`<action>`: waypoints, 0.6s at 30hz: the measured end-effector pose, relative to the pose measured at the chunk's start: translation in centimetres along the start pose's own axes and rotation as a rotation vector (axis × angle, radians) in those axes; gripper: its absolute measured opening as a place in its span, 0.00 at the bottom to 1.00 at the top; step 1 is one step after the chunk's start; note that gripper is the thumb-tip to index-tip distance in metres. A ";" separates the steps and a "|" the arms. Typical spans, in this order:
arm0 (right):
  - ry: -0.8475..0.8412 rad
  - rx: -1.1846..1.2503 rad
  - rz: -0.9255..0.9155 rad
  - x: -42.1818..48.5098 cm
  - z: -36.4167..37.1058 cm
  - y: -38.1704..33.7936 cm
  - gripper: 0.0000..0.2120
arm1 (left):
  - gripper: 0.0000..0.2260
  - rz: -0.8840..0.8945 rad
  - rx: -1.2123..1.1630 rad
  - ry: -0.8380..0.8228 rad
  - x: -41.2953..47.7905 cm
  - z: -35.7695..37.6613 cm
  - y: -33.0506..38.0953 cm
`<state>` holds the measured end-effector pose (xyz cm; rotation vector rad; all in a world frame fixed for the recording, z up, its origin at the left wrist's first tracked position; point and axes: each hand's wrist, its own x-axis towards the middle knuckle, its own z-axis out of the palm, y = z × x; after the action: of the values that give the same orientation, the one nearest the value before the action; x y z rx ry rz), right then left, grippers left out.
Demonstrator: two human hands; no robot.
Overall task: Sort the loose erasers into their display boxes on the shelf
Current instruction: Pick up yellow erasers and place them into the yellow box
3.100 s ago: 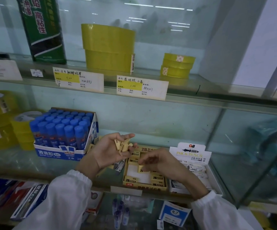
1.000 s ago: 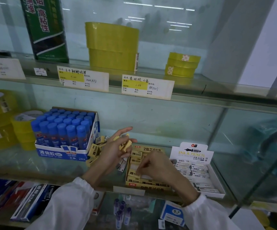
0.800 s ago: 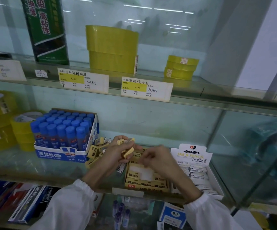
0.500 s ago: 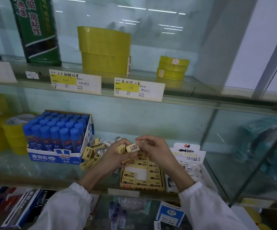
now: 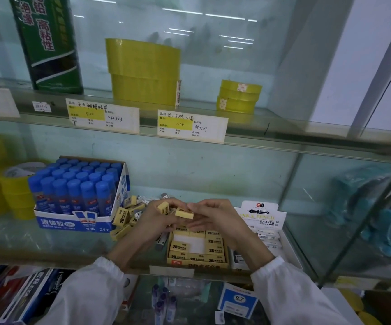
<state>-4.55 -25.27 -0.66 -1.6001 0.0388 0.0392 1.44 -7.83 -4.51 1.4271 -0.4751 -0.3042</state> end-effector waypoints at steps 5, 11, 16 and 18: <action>0.073 0.021 -0.034 0.1 -0.7 0.2 0.11 | 0.20 -0.029 -0.064 -0.009 0.0 0.0 0.2; 0.078 -0.172 -0.048 -0.1 -2.0 -0.2 0.08 | 0.20 -0.139 -0.311 -0.038 0.6 -0.6 0.2; -0.095 -0.802 -0.076 -0.7 -2.6 0.0 0.06 | 0.19 -0.147 -0.298 -0.009 0.7 -0.8 -0.1; -0.136 -0.865 -0.066 -0.8 -2.0 0.2 0.06 | 0.18 -0.152 -0.299 0.000 0.8 -0.7 -0.2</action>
<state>-5.39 -27.33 -0.73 -2.4573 -0.1583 0.1256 2.47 -7.63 -4.63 1.1720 -0.3066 -0.4773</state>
